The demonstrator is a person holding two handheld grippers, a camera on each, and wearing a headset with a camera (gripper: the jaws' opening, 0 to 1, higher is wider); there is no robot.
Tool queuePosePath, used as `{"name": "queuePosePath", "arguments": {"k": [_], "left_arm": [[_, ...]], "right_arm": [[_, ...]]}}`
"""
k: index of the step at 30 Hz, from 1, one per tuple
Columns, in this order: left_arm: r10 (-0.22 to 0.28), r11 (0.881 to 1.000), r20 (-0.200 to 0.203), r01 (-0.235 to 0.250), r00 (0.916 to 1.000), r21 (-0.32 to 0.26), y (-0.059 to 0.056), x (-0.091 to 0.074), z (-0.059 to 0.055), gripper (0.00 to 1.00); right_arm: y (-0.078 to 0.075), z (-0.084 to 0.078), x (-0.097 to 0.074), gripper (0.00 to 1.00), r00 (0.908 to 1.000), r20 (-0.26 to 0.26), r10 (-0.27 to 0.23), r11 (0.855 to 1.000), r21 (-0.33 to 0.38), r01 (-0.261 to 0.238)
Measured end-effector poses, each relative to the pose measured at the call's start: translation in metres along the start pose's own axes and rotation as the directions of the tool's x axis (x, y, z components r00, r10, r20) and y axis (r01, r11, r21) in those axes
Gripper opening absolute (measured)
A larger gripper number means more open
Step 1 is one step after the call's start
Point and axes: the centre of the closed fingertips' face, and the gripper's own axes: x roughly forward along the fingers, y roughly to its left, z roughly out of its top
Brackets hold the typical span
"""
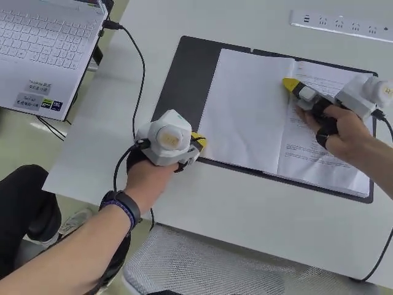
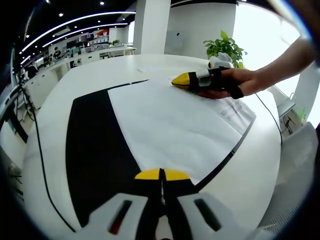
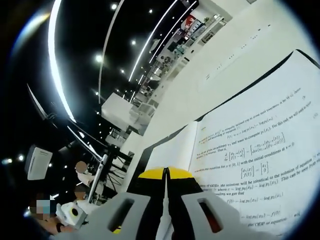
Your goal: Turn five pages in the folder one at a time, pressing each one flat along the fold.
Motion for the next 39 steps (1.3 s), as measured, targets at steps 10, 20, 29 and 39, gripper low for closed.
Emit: {"name": "queuePosePath", "arguments": {"k": [10, 20, 29, 39], "left_arm": [[-0.005, 1.000, -0.009, 0.005, 1.0000, 0.007, 0.000, 0.001, -0.001, 0.00], [0.001, 1.000, -0.011, -0.001, 0.9999, 0.007, -0.001, 0.001, -0.002, 0.00], [0.002, 1.000, -0.016, -0.002, 0.9999, 0.018, -0.004, 0.000, -0.001, 0.00], [0.004, 1.000, -0.021, -0.004, 0.9998, 0.025, -0.006, -0.002, -0.001, 0.00]], "right_arm": [[0.014, -0.029, -0.024, 0.00, 0.9970, -0.057, 0.053, 0.999, -0.011, -0.053], [0.039, -0.077, -0.057, 0.00, 0.9887, -0.126, 0.081, 0.996, -0.025, -0.085], [0.061, -0.117, -0.084, 0.00, 0.9802, -0.177, 0.088, 0.995, -0.036, -0.096], [0.068, -0.139, -0.104, 0.00, 0.9770, -0.196, 0.084, 0.996, -0.024, -0.090]]}}
